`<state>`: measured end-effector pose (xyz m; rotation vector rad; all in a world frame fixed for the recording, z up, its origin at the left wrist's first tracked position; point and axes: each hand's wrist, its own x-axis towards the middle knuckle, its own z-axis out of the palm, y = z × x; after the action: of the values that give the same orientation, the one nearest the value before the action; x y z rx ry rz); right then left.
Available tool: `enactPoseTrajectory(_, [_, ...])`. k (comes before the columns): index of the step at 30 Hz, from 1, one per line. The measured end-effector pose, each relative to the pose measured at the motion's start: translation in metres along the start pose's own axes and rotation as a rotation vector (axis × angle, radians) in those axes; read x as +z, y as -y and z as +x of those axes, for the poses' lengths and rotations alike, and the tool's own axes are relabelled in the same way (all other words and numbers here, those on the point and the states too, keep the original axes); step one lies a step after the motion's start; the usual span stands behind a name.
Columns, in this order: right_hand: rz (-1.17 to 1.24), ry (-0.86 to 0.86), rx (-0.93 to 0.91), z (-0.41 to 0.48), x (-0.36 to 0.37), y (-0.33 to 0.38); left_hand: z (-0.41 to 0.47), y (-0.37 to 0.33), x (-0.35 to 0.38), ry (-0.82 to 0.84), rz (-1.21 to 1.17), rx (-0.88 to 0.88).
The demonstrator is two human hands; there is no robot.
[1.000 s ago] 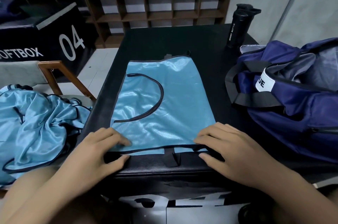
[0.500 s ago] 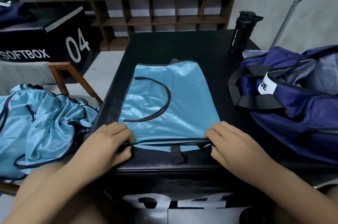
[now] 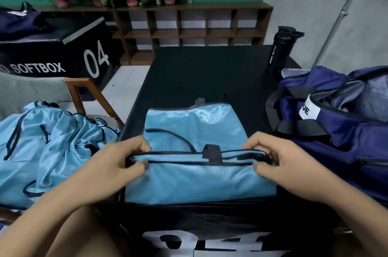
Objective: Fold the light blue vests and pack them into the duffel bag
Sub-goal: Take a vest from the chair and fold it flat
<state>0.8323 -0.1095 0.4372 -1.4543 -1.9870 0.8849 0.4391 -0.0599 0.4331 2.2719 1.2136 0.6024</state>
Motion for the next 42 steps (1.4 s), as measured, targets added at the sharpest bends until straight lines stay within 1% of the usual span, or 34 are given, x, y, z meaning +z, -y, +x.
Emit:
enactPoseTrajectory(4, [0.071, -0.131, 0.052, 0.040, -0.007, -0.008, 0.036, 0.010, -0.003, -0.062, -0.030, -0.077])
enactPoseTrajectory(8, [0.110, -0.231, 0.113, 0.077, -0.011, -0.011, 0.071, 0.024, -0.004, -0.119, 0.006, -0.136])
enactPoseTrajectory(15, [0.068, -0.383, 0.185, 0.134, -0.007, -0.033, 0.121, 0.048, -0.003, -0.126, 0.059, -0.211])
enactPoseTrajectory(19, [0.023, -0.464, 0.170, 0.156, 0.000, -0.046, 0.141, 0.061, -0.001, -0.134, 0.103, -0.241])
enactPoseTrajectory(22, [-0.062, -0.493, 0.145, 0.165, 0.007, -0.057, 0.148, 0.071, 0.002, -0.143, 0.145, -0.269])
enactPoseTrajectory(24, [-0.179, -0.511, 0.117, 0.165, 0.015, -0.065, 0.149, 0.077, 0.006, -0.153, 0.157, -0.284])
enactPoseTrajectory(27, [-0.454, -0.632, -0.029, 0.157, 0.026, -0.064, 0.148, 0.087, 0.011, -0.200, 0.208, -0.261])
enactPoseTrajectory(29, [-0.553, -0.672, -0.152, 0.149, 0.031, -0.053, 0.147, 0.088, 0.014, -0.270, 0.359, -0.205])
enactPoseTrajectory(30, [-0.584, -0.672, -0.201, 0.145, 0.034, -0.048, 0.147, 0.085, 0.016, -0.309, 0.409, -0.160])
enactPoseTrajectory(32, [-0.637, -0.651, -0.283, 0.138, 0.041, -0.042, 0.147, 0.069, 0.023, -0.337, 0.382, -0.046])
enactPoseTrajectory(34, [-0.672, -0.617, -0.355, 0.135, 0.048, -0.044, 0.146, 0.052, 0.036, -0.274, 0.312, 0.062])
enactPoseTrajectory(36, [-0.703, -0.597, -0.390, 0.135, 0.054, -0.050, 0.144, 0.041, 0.052, -0.177, 0.238, 0.115])
enactPoseTrajectory(39, [-0.772, -0.556, -0.347, 0.137, 0.058, -0.057, 0.142, 0.043, 0.072, -0.096, 0.174, 0.118])
enactPoseTrajectory(42, [-0.804, -0.475, -0.271, 0.139, 0.060, -0.061, 0.143, 0.053, 0.080, -0.071, 0.141, 0.090])
